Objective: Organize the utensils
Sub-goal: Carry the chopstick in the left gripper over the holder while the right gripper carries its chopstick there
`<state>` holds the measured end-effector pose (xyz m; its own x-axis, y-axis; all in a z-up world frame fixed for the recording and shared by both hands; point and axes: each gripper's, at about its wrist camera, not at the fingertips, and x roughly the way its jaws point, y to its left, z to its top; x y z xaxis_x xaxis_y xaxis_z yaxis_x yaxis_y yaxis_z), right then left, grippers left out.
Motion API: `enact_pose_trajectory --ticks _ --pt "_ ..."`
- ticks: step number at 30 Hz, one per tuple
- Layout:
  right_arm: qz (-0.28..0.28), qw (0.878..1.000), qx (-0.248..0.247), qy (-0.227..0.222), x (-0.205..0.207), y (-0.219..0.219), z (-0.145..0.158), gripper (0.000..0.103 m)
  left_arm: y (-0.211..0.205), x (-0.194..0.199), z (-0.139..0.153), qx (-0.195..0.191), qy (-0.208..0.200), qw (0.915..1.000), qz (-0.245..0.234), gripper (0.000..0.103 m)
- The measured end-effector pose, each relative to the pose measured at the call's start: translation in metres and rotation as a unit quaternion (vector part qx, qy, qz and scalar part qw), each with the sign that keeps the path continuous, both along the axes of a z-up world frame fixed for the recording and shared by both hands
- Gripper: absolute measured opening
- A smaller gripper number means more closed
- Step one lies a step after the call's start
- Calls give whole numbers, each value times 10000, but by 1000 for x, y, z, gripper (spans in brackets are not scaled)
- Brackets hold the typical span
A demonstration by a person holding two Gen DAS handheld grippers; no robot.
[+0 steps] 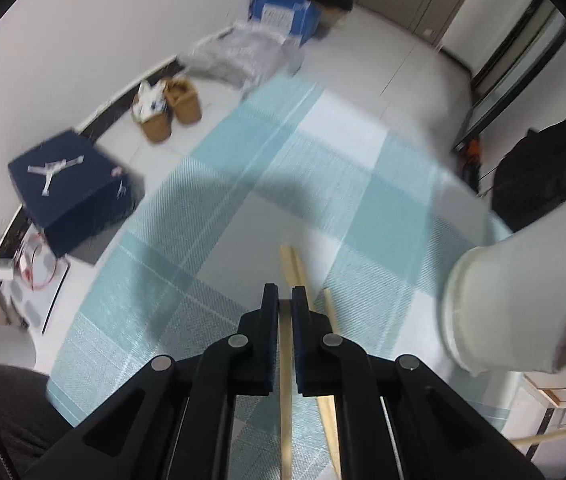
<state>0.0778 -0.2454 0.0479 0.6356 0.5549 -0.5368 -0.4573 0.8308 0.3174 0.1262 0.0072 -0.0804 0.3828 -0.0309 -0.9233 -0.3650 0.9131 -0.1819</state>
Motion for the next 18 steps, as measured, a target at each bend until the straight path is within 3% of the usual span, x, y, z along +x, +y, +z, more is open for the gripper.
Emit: enact_pose_trajectory --ticks 4,8,18 --pt "-31 10000 -46 18 1 2 -4 5 -5 -13 32 -80 -733 9969 -285 3" --pt "-98 9999 -29 64 0 2 -6 5 -17 -30 63 129 -1403 9879 -646 3" --pt "-232 9994 -227 -84 -17 12 0 5 -22 -69 94 387 -2379 9660 -936 3"
